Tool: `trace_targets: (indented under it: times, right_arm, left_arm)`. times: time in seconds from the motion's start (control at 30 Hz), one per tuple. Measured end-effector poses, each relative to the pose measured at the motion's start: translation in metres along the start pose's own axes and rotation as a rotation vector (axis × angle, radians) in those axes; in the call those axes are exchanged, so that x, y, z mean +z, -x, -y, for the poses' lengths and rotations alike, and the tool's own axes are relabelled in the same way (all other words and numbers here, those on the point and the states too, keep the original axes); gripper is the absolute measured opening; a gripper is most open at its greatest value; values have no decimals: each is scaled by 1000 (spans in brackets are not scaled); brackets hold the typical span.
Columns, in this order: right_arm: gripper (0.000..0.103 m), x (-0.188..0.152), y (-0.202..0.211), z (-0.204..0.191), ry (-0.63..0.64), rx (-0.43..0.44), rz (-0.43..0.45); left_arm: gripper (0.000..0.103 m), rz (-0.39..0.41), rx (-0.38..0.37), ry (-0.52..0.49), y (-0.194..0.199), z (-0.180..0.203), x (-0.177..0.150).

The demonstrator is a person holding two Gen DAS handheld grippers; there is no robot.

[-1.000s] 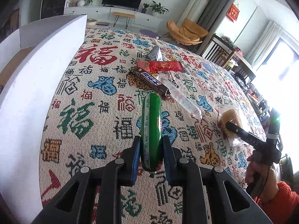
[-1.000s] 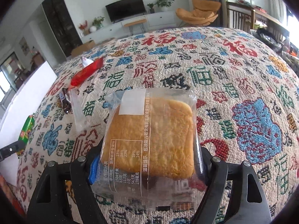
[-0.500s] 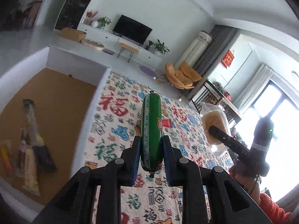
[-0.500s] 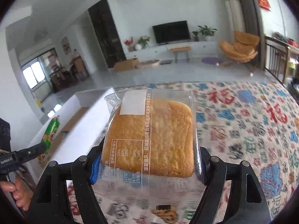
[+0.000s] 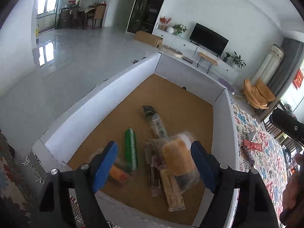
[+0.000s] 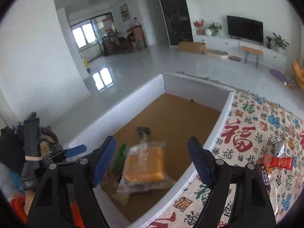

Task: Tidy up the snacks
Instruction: 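Carry the bread and green sausage over the white box and open both tools, then withdraw both open tools from the box back over the bed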

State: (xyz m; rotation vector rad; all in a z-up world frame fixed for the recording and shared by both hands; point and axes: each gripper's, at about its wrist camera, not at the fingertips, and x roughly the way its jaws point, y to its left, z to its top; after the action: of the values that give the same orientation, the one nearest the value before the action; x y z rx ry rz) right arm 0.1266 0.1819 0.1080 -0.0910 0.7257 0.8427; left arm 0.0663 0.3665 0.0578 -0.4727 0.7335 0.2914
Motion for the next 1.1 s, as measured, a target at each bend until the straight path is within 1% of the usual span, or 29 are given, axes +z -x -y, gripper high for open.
trace_targets:
  times: [0.03, 0.1, 0.17, 0.23, 0.37, 0.47, 0.53, 0.67, 0.8, 0.97, 1.03, 1.07, 1.1]
  right_arm:
    - [81, -2, 4, 3, 0, 3, 14]
    - [85, -10, 16, 14, 13, -7, 42]
    - [85, -25, 26, 31, 25, -62, 57]
    - [85, -44, 35, 55, 23, -125, 57]
    - [85, -99, 53, 117, -7, -273, 3]
    - [85, -144, 72, 166, -34, -395, -53]
    - [85, -165, 93, 199, -82, -454, -80]
    - [85, -204, 136, 254, -192, -560, -91]
    - [85, -237, 165, 294, -310, -624, -106]
    - [85, -268, 175, 322, -411, -671, -112]
    - [85, -275, 174, 327, -440, -679, -106]
    - [85, -277, 173, 330, -451, -682, -106]
    - [85, -279, 171, 331, -460, -686, -107]
  left_arm:
    - [79, 3, -5, -1, 0, 3, -3]
    - [79, 9, -11, -18, -1, 14, -9]
    - [79, 15, -36, -51, 0, 36, -15]
    - [80, 23, -65, -106, 5, 62, -24]
    - [87, 40, -92, -239, 13, 127, -44]
    - [87, 52, -96, -333, 17, 166, -59]
    - [87, 51, -94, -383, 16, 188, -66]
    - [87, 42, -113, -440, 19, 218, -79]
    - [87, 45, -118, -480, 23, 239, -90]
    - [89, 19, -143, -505, 19, 259, -103]
    - [92, 2, -153, -520, 12, 267, -113]
    - [96, -6, -156, -530, 6, 271, -119]
    - [98, -20, -157, -540, -3, 274, -127]
